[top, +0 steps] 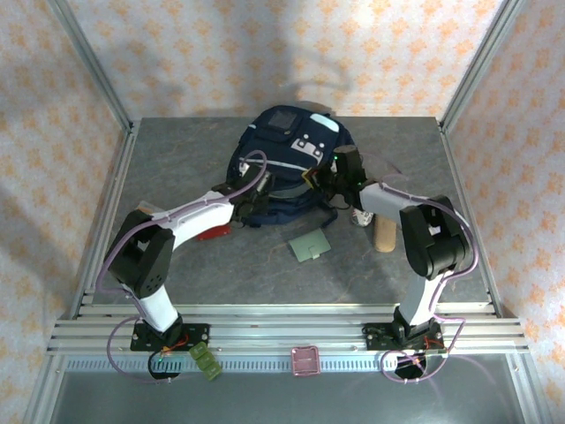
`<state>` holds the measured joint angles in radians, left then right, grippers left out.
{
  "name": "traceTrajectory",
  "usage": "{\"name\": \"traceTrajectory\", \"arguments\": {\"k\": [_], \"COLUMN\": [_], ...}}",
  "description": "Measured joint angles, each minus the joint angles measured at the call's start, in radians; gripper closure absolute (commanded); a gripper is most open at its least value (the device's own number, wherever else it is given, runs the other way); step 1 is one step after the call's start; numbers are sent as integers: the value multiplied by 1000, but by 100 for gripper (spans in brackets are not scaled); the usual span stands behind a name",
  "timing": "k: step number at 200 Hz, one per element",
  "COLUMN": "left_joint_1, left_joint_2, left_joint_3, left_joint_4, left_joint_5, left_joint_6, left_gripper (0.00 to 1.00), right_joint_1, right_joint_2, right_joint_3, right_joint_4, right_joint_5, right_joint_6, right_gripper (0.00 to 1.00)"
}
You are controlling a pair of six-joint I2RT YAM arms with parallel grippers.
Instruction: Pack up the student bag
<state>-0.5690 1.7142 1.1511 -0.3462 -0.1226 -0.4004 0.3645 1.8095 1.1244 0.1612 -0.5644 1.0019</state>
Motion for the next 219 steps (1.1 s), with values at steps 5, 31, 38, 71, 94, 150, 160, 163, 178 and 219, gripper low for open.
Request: {"name": "traceTrajectory", "arguments": {"k": [5,31,38,71,94,150,160,163,178,219], "left_joint_1": [-13,-61,-68,-79,-79,-66,-56,-50,-14,169], "left_joint_2": [0,2,3,29,41,42,42,42,42,35], "left_joint_3": [0,11,19,44,44,43,39,37,19,-29], "left_joint_4": [3,28,29,30,29,29,28,28,29,35], "left_joint_5": [6,46,58,90,93,38,31,28,25,3], "left_joint_6": [-6,-38,-43,-55,-55,-56,-56,-56,-63,-79], "left_gripper": [100,100,100,100,100,100,100,100,100,100], "right_joint_1": [-6,-29,-31,17,76,84,85,85,84,82], "right_joint_2": [0,0,0,-32,-25,39,39,39,39,39], "right_joint_3": [8,13,3,-130,-168,-119,-117,-117,-117,-132], "right_joint_4": [-8,5,31,162,218,275,275,275,275,289], "right_joint_5": [4,46,57,87,85,67,67,67,67,66], "right_joint_6": [-5,-15,-13,32,61,98,98,98,97,94], "right_gripper": [98,64,61,57,63,100,100,100,100,100]}}
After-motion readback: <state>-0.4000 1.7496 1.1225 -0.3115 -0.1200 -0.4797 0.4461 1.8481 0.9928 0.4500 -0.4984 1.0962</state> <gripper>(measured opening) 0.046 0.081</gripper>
